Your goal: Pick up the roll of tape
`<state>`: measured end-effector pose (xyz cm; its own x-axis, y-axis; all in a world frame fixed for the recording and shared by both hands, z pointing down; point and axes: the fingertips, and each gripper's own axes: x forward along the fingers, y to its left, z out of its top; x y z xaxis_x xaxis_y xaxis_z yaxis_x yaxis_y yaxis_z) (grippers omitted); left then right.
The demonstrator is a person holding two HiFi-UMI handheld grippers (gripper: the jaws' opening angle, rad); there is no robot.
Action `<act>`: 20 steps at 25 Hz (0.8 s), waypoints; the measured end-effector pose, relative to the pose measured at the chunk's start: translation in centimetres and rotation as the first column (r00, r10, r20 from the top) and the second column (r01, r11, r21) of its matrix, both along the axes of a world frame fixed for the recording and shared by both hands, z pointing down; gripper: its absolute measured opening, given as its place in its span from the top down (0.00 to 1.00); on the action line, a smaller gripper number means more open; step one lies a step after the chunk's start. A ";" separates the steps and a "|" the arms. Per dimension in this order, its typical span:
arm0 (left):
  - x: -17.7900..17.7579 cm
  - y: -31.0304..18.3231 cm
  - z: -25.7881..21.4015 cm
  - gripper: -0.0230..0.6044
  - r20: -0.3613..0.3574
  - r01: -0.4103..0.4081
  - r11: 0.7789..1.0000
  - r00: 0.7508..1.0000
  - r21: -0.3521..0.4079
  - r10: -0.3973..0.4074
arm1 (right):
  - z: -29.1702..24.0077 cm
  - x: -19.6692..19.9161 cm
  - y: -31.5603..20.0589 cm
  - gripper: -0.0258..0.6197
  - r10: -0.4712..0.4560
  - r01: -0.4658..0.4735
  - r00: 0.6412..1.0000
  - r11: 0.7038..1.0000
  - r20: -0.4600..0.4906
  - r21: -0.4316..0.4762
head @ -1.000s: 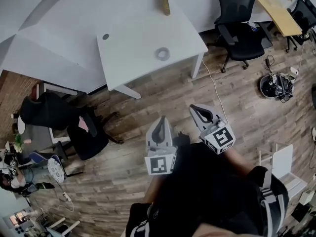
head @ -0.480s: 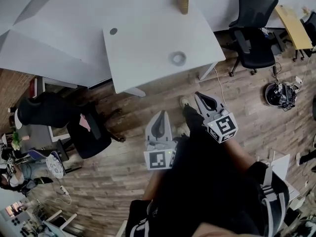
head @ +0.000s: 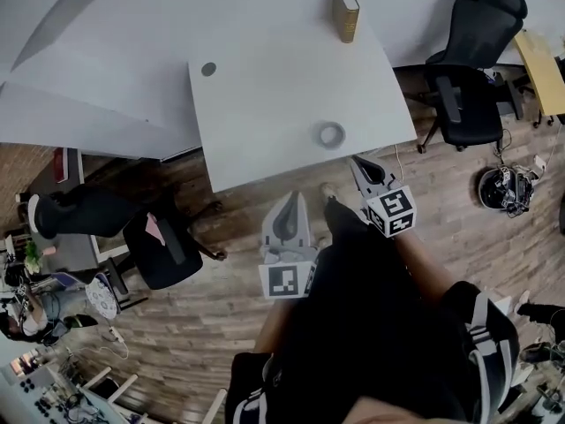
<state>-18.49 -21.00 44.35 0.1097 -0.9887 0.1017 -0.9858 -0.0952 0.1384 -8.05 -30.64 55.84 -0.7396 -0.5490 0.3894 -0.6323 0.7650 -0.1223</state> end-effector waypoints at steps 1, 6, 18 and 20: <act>-0.1 -1.3 -0.1 0.94 -0.013 0.006 1.000 1.000 -0.002 -0.006 | 0.9 -0.3 -1.3 0.94 -0.003 0.003 1.000 1.000 -0.016 -0.016; -1.1 -6.7 1.0 0.94 -0.019 0.023 0.999 1.000 -0.030 -0.023 | 7.0 -1.1 -6.5 0.94 -0.022 0.007 0.994 0.991 -0.110 -0.133; -3.0 -15.6 2.8 0.94 -0.029 0.054 0.995 0.998 -0.084 -0.057 | 21.8 -2.8 -13.0 0.75 -0.171 0.020 0.919 0.920 -0.354 -0.393; -3.0 -16.4 3.1 0.94 -0.047 0.059 0.994 0.997 -0.090 -0.063 | 23.9 -2.8 -13.4 0.74 -0.199 0.018 0.900 0.906 -0.388 -0.424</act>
